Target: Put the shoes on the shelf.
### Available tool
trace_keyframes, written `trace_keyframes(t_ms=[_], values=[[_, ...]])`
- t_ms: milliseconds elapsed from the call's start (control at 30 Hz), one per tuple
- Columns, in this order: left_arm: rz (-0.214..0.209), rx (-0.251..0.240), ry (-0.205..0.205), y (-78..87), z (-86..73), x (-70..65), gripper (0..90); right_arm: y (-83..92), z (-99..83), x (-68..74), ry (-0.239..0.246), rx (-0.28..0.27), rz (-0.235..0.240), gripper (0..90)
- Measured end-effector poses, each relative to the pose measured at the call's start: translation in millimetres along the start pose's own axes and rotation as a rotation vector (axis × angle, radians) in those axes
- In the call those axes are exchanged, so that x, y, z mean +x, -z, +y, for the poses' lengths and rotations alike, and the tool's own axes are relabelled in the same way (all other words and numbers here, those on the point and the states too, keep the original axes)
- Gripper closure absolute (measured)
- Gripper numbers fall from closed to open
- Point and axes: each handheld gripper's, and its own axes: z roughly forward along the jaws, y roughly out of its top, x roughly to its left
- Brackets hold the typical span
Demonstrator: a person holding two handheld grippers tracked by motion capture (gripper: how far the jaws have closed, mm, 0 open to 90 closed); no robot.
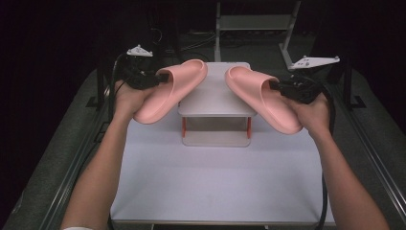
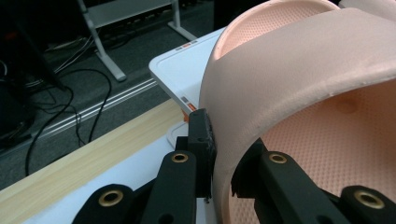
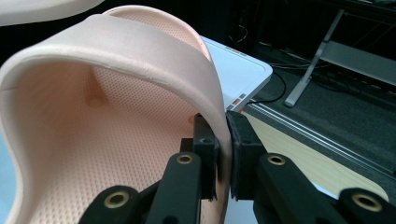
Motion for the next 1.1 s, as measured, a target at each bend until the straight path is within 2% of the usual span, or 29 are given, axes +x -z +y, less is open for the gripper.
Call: trace_keyframes(t_ms=[233,567,800,1000,1100], values=[[0.009,0.031,0.018,-15.2,6.4,6.8,80.8,-10.3,13.0,-6.2,0.002,0.006,-0.014,82.8],[0.014,0.044,0.027,-26.1,16.5,7.1,80.8,-23.7,25.5,-11.1,0.009,0.016,-0.027,82.8],[0.033,0.074,0.038,-37.0,23.6,10.3,80.8,-38.4,33.3,-17.4,-0.012,0.032,-0.04,82.8],[0.034,0.081,0.055,-44.2,25.2,12.0,80.8,-47.0,37.7,-19.7,-0.018,0.038,-0.046,82.8],[0.038,0.092,0.06,-49.9,25.5,12.4,80.8,-55.6,38.3,-21.4,-0.038,0.053,-0.046,82.7]])
